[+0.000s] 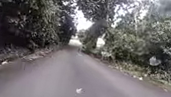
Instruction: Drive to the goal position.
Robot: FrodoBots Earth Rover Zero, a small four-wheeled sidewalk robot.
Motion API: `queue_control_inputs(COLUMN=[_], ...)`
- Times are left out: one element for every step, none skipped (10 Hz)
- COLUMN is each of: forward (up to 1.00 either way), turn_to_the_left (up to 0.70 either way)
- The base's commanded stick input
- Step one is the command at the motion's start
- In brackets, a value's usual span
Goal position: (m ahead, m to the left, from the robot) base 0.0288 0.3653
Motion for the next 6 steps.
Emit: queue_control_inputs(forward=[0.70, 0.70, 0.70, 0.70, 0.70, 0.70], turn_to_the_left=[0.22, 0.25, 0.27, 0.29, 0.32, 0.34])
